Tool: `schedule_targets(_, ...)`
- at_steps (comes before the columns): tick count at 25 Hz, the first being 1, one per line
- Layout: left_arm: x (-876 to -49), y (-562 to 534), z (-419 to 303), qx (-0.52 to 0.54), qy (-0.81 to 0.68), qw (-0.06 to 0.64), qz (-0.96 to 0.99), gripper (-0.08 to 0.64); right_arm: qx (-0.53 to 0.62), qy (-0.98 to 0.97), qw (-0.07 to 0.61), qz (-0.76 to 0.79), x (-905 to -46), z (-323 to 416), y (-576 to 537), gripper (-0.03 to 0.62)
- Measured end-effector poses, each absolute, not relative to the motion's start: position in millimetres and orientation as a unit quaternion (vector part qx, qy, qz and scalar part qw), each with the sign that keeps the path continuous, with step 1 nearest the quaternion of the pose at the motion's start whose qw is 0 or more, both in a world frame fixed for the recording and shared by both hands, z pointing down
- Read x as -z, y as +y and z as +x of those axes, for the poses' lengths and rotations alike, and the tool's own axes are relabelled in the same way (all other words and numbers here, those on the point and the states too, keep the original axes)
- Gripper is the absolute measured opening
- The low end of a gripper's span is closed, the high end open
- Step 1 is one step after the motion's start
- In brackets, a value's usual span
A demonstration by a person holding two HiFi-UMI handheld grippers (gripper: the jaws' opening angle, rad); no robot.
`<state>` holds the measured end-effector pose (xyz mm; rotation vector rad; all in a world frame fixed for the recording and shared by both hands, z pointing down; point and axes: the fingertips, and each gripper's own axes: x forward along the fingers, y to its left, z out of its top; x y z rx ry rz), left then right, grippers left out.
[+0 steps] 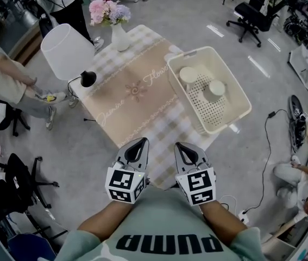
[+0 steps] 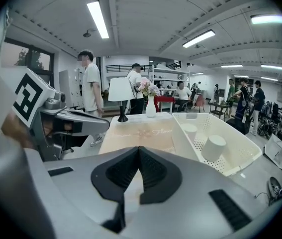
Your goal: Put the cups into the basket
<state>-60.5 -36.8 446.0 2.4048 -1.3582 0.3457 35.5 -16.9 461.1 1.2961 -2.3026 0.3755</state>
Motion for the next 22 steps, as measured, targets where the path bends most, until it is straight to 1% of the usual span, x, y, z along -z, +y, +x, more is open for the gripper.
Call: schedule_targets(22,-446.7,-37.2,-58.2,-0.127,-0.48,0.181,0.849,0.005,-0.14,-0.843,0.226,0.468,-455.4,36.1,-18.5,0.011)
